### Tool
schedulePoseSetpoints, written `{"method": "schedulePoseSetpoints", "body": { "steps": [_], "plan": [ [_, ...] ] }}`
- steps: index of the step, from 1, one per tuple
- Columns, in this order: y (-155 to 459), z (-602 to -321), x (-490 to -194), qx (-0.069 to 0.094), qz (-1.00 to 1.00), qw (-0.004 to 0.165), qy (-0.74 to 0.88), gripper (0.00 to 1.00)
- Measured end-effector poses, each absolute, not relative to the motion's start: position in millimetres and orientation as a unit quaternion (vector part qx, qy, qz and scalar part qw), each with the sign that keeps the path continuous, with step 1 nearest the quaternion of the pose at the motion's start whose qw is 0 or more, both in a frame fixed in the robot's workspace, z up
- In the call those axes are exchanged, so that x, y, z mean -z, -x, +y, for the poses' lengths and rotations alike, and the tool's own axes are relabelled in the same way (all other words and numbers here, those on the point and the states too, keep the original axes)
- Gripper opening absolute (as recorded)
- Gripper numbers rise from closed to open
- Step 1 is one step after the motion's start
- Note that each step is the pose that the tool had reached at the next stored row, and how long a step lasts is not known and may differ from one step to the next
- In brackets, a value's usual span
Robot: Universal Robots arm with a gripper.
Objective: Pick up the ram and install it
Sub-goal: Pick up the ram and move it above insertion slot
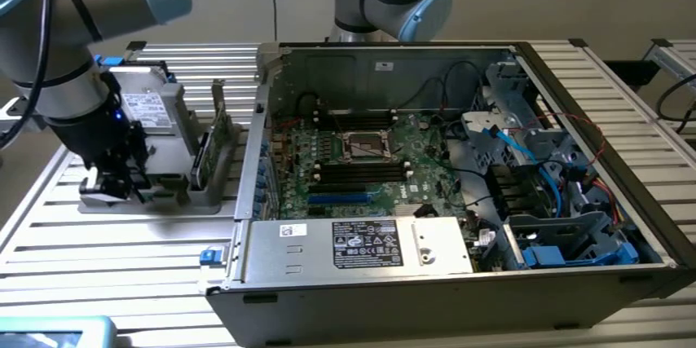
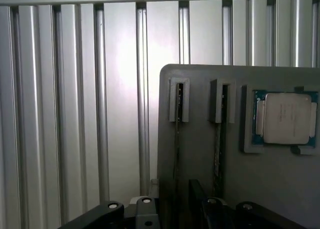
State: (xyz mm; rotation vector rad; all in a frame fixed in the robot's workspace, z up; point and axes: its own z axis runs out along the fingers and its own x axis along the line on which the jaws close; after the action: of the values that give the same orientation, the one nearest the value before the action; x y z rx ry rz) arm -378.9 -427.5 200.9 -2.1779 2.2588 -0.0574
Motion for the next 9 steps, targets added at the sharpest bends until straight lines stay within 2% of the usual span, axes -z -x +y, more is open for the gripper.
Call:
{"method": "schedulePoseSetpoints", "body": {
  "steps": [5,8,9],
  "plan": [
    [378.9,-427.5,-197.3,0.018,0.72,0.002,0.694,0.35],
    [379.0,-427.5,-197.1,0.018,0.72,0.002,0.694,0.16],
    [379.0,-427.5,-199.1,0.018,0.72,0.002,0.694,0.16]
  ]
}}
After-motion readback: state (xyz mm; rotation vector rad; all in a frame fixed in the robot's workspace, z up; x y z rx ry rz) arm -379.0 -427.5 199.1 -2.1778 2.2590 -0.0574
